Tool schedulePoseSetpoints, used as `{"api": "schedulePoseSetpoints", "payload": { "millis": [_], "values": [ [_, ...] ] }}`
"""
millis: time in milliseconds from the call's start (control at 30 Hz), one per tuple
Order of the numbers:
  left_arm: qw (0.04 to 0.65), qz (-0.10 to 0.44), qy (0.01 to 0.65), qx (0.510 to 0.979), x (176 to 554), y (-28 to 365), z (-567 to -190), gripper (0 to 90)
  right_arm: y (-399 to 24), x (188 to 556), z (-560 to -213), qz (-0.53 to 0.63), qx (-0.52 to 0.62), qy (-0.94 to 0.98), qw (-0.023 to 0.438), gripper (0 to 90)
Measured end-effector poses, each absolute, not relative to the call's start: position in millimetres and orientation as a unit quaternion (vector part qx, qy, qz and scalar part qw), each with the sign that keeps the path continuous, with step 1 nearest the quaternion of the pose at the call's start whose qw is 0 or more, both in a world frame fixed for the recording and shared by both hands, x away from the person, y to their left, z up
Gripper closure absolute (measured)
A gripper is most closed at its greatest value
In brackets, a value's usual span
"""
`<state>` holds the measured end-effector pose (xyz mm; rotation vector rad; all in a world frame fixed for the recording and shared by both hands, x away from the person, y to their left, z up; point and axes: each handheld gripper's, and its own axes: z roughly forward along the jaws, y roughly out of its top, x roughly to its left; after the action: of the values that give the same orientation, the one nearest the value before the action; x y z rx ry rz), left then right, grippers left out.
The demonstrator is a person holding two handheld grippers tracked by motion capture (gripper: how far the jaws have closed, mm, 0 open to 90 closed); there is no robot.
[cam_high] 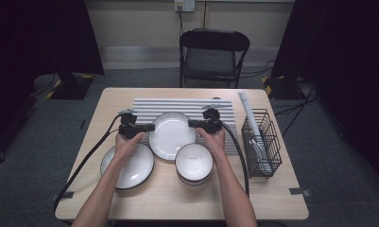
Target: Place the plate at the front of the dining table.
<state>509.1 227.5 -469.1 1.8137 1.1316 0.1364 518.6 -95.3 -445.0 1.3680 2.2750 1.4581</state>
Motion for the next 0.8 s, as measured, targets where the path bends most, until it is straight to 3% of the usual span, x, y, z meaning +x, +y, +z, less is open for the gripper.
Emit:
{"api": "schedulePoseSetpoints", "payload": {
  "millis": [300,433,800],
  "values": [
    [0.480,0.050,0.465,0.742,509,233,-473,79.6,-93,521,-449,0.484,0.455,0.746,0.055,85.8],
    [0.486,0.049,0.460,0.741,505,234,-468,66.6,-92,524,-450,0.486,0.462,0.740,0.052,85.7],
    [0.483,0.069,0.459,0.742,493,250,-459,57.8,-94,533,-450,0.490,0.475,0.729,0.055,85.4]
  ]
}}
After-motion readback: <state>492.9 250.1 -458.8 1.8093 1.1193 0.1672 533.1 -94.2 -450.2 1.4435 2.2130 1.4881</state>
